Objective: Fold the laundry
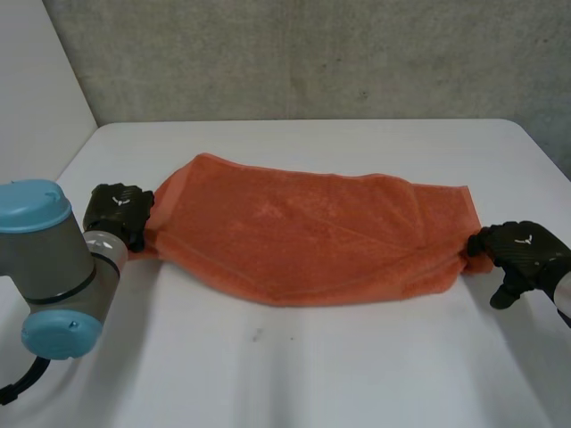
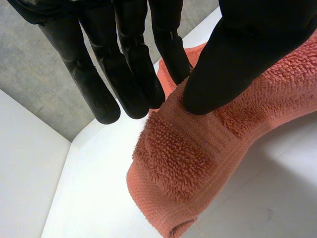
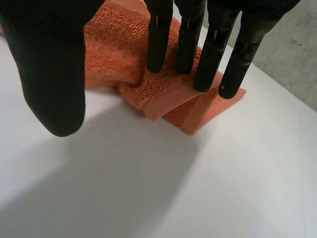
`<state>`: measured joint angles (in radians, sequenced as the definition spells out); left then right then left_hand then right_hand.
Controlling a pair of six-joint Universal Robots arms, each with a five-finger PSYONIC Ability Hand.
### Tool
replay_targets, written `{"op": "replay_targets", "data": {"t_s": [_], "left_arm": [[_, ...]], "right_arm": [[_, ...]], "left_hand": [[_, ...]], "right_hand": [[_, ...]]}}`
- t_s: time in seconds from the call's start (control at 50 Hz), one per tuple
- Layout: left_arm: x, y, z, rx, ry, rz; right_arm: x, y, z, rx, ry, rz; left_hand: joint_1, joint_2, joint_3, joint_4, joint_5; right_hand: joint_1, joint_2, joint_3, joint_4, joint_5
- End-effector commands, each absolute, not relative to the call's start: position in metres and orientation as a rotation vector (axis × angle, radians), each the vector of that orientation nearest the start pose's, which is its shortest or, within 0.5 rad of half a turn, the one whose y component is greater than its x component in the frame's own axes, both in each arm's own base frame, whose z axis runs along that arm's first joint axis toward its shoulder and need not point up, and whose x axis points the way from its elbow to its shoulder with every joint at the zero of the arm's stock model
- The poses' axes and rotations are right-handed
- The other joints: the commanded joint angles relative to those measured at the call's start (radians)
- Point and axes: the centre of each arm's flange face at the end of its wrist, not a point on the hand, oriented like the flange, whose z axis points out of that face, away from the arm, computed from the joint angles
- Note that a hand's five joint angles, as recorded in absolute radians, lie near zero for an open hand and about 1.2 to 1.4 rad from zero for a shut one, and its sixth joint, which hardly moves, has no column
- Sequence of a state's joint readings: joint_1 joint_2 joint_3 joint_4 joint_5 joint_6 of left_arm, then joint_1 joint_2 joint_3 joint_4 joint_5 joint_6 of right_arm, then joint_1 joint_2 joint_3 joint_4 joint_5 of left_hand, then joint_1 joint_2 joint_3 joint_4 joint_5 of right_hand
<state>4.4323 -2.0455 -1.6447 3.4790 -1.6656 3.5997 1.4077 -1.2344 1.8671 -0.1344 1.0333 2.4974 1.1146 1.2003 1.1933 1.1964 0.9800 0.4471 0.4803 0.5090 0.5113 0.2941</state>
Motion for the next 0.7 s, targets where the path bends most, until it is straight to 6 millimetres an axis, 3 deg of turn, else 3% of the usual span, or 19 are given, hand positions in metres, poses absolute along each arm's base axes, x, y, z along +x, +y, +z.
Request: {"op": "replay_targets", "data": {"t_s": [0.02, 0.44, 0.64, 0.7], "left_arm": [[-0.218, -0.317, 0.154, 0.750, 2.184, -1.844], [-0.218, -0.318, 0.150, 0.756, 2.192, -1.834], [-0.218, -0.318, 0.150, 0.756, 2.192, -1.834], [-0.218, -0.318, 0.149, 0.757, 2.193, -1.832]], "right_arm": [[0.136, -0.324, 0.135, -1.054, 2.390, -1.710], [0.164, -0.345, 0.124, -1.136, 2.346, -1.727], [0.165, -0.358, 0.117, -1.134, 2.381, -1.737], [0.165, -0.362, 0.117, -1.133, 2.388, -1.751]], "left_hand": [[0.282, 0.196, 0.203, 0.200, 0.242], [0.282, 0.196, 0.203, 0.200, 0.242], [0.282, 0.196, 0.203, 0.200, 0.242], [0.282, 0.196, 0.203, 0.200, 0.242]], "right_hand": [[0.108, 0.074, 0.046, 0.043, 0.086], [0.202, 0.168, 0.140, 0.137, 0.180], [0.278, 0.245, 0.216, 0.214, 0.256], [0.404, 0.371, 0.342, 0.340, 0.383]]}}
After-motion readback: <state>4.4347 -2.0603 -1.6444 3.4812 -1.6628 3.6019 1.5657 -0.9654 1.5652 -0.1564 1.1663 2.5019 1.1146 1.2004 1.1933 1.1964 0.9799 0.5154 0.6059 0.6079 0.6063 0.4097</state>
